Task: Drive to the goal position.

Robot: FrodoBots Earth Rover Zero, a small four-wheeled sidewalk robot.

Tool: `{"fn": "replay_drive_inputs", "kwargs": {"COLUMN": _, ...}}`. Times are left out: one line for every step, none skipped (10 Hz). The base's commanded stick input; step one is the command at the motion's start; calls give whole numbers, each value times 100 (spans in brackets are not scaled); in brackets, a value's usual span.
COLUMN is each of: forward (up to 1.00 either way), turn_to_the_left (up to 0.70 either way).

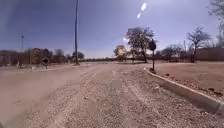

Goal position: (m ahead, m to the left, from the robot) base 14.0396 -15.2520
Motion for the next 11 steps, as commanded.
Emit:
{"fn": "replay_drive_inputs", "kwargs": {"forward": 100, "turn_to_the_left": 0}}
{"fn": "replay_drive_inputs", "kwargs": {"forward": 100, "turn_to_the_left": 0}}
{"fn": "replay_drive_inputs", "kwargs": {"forward": 100, "turn_to_the_left": 0}}
{"fn": "replay_drive_inputs", "kwargs": {"forward": 100, "turn_to_the_left": 0}}
{"fn": "replay_drive_inputs", "kwargs": {"forward": 100, "turn_to_the_left": 0}}
{"fn": "replay_drive_inputs", "kwargs": {"forward": 100, "turn_to_the_left": 0}}
{"fn": "replay_drive_inputs", "kwargs": {"forward": 100, "turn_to_the_left": 0}}
{"fn": "replay_drive_inputs", "kwargs": {"forward": 100, "turn_to_the_left": 0}}
{"fn": "replay_drive_inputs", "kwargs": {"forward": 100, "turn_to_the_left": 0}}
{"fn": "replay_drive_inputs", "kwargs": {"forward": 100, "turn_to_the_left": 0}}
{"fn": "replay_drive_inputs", "kwargs": {"forward": 100, "turn_to_the_left": 0}}
